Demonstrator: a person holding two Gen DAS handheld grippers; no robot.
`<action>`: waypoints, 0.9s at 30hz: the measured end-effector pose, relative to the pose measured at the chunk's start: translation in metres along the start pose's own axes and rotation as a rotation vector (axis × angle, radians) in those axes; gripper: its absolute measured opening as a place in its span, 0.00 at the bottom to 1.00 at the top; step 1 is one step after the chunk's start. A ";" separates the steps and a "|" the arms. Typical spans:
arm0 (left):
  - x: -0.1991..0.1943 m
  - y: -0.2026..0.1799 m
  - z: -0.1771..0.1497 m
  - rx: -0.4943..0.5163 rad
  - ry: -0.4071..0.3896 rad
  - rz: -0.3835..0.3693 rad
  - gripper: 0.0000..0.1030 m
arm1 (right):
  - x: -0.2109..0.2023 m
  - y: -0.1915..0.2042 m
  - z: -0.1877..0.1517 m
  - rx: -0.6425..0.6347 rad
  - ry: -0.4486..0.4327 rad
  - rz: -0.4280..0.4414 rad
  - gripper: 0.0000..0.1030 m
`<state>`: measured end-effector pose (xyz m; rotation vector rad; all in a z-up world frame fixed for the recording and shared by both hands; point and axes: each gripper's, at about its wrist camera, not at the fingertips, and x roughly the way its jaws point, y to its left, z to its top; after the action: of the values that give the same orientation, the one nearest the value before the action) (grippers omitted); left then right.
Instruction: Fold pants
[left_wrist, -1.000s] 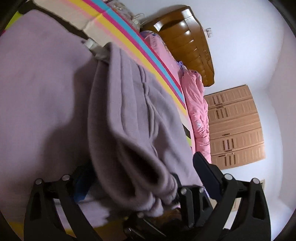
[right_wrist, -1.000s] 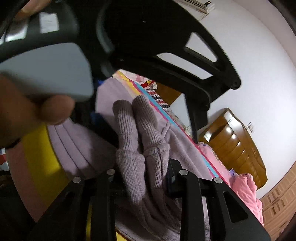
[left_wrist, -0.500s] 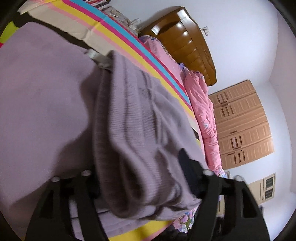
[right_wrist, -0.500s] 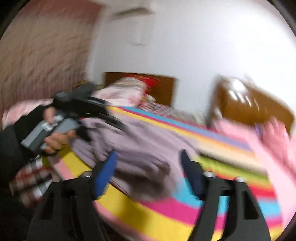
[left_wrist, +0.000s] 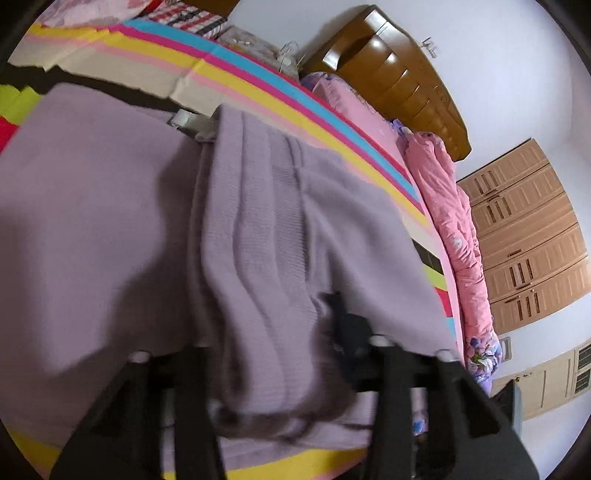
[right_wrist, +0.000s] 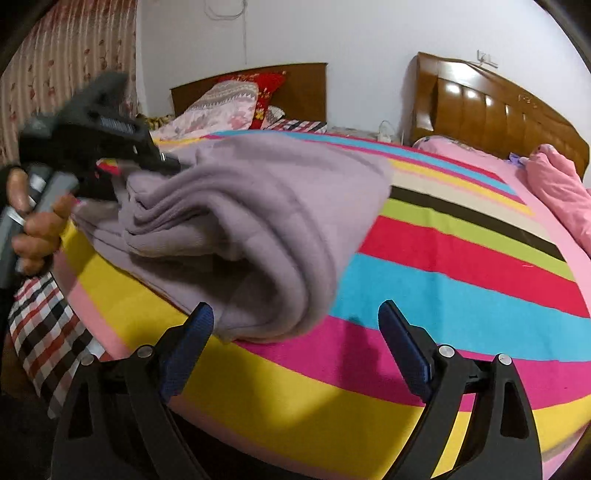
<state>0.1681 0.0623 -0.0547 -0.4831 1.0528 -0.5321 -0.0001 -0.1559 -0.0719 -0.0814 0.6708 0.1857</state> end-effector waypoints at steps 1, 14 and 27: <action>-0.009 -0.012 0.000 0.039 -0.035 0.016 0.25 | 0.002 0.002 0.000 0.000 -0.002 -0.003 0.85; -0.101 -0.156 0.059 0.403 -0.241 0.012 0.19 | 0.015 0.025 0.015 -0.045 -0.014 -0.193 0.85; -0.117 0.135 -0.016 -0.110 -0.255 0.020 0.20 | 0.014 0.041 0.006 -0.171 -0.052 -0.213 0.86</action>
<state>0.1314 0.2375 -0.0637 -0.6198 0.8441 -0.3848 0.0066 -0.1132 -0.0769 -0.3100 0.5894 0.0396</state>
